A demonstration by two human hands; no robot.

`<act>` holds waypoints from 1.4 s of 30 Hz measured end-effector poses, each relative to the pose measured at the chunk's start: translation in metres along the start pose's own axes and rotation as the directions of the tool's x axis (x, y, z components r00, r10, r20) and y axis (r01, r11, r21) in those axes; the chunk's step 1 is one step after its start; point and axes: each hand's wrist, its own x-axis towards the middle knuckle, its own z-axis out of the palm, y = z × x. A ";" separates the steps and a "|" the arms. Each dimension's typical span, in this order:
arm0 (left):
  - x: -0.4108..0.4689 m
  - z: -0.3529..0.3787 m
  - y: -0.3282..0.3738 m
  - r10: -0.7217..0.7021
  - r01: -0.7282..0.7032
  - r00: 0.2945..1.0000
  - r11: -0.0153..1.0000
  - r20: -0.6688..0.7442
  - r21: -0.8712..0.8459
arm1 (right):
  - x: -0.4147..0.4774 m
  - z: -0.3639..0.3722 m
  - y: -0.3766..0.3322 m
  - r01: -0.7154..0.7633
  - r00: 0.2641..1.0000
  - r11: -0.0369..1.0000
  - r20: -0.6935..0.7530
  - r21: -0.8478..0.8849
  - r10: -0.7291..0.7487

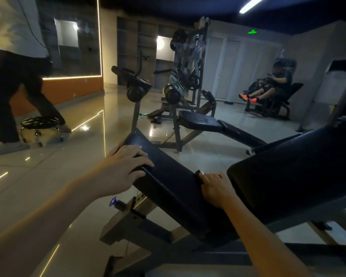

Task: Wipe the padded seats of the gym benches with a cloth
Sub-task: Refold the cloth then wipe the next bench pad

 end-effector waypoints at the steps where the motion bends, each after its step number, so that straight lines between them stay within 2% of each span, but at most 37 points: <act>1: -0.001 0.001 -0.002 0.008 -0.008 1.000 1.000 -0.007 0.004 | -0.005 -0.003 0.001 0.019 0.999 1.000 0.026 -0.003 -0.019; 6: 0.000 0.004 -0.007 0.026 -0.026 0.999 0.999 -0.032 0.020 | -0.040 -0.025 0.000 0.096 0.991 0.993 0.098 -0.066 -0.089; 12: -0.001 0.005 -0.005 -0.006 0.006 1.000 1.000 -0.008 0.020 | -0.117 -0.029 -0.002 0.181 0.982 0.979 0.071 -0.091 -0.175; 15: -0.001 0.004 -0.001 -0.031 0.029 0.999 0.998 0.040 0.047 | -0.119 -0.028 0.004 0.184 0.983 0.981 0.015 -0.060 -0.183; 18: 0.005 -0.008 0.022 -0.157 0.103 0.962 0.966 0.223 0.238 | -0.072 -0.033 0.013 0.112 0.994 0.991 0.021 -0.073 -0.111; 20: 0.022 -0.013 0.043 -0.221 0.071 0.906 0.921 0.362 0.384 | -0.033 -0.033 0.021 0.079 0.996 0.995 0.043 -0.067 -0.076; 22: 0.042 -0.007 0.064 -0.201 0.004 0.864 0.919 0.462 0.394 | -0.003 -0.030 0.025 0.068 0.995 0.997 0.076 -0.040 -0.065; 25: 0.065 0.012 0.082 -0.177 -0.018 0.818 0.943 0.547 0.332 | 0.014 -0.025 0.024 0.059 0.995 0.998 0.077 -0.030 -0.057; 29: 0.082 0.031 0.088 -0.213 -0.008 0.812 0.927 0.544 0.375 | -0.017 -0.026 0.014 0.090 0.996 0.996 0.022 -0.027 -0.089; 36: 0.077 0.039 0.089 -0.190 -0.028 0.839 0.921 0.510 0.388 | -0.126 -0.022 0.007 0.270 0.961 0.959 -0.044 -0.083 -0.274; 38: 0.075 0.041 0.089 -0.174 -0.035 0.850 0.924 0.498 0.382 | -0.131 -0.016 0.012 0.269 0.958 0.960 -0.077 -0.083 -0.275; 42: 0.077 0.040 0.089 -0.167 -0.047 0.856 0.918 0.489 0.394 | -0.087 -0.027 0.025 0.213 0.977 0.977 -0.016 -0.027 -0.213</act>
